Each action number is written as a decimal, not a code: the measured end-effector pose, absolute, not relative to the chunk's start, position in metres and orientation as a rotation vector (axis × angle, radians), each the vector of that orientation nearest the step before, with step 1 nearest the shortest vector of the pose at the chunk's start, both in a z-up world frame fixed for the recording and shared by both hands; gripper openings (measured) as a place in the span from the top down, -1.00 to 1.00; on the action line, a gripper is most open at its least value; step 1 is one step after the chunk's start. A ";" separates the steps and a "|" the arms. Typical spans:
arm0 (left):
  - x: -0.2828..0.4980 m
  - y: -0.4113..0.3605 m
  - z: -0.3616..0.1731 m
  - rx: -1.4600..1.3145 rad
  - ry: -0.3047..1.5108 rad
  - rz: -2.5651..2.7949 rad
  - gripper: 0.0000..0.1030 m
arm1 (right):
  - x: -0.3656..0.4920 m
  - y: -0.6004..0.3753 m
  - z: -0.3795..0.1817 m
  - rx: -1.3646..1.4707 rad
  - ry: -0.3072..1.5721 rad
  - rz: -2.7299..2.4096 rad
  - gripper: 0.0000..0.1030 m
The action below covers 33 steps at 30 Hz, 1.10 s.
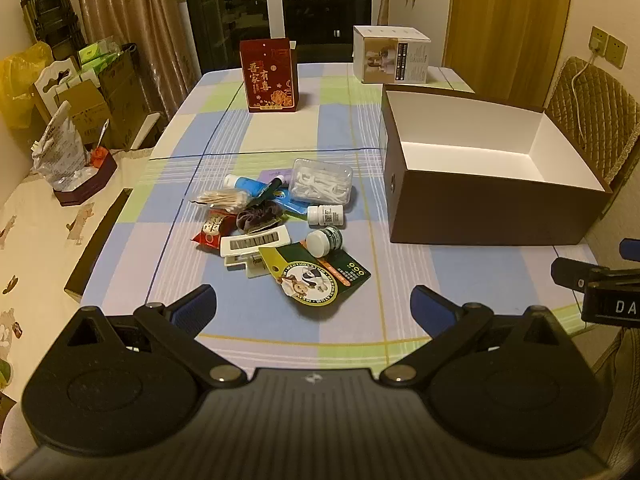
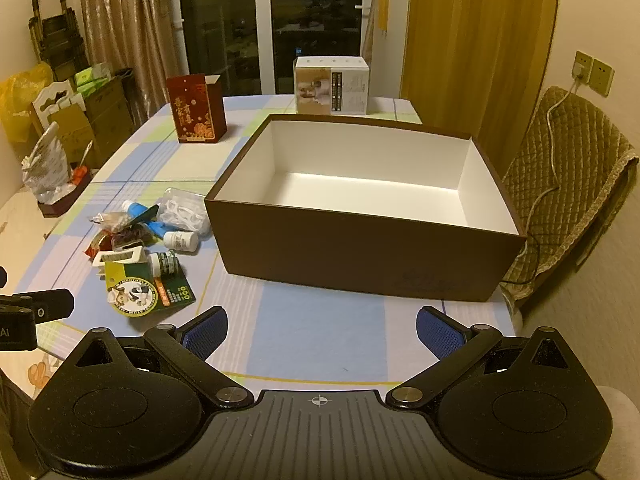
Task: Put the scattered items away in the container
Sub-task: 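Move both grippers toward the pile of items beside the box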
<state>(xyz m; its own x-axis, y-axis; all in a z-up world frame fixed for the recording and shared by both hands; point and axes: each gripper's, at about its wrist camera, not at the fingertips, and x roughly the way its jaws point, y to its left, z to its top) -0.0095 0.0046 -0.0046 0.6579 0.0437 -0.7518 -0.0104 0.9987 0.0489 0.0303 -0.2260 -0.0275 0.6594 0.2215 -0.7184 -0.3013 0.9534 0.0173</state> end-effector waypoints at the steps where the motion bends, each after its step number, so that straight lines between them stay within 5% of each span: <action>1: -0.009 0.005 -0.005 0.041 0.853 0.031 -0.98 | 0.030 -0.225 -0.028 -0.108 0.798 0.297 -1.00; 33: 0.000 0.021 -0.016 -0.022 0.885 0.030 -0.98 | 0.035 -0.210 -0.031 -0.062 0.732 0.413 -1.00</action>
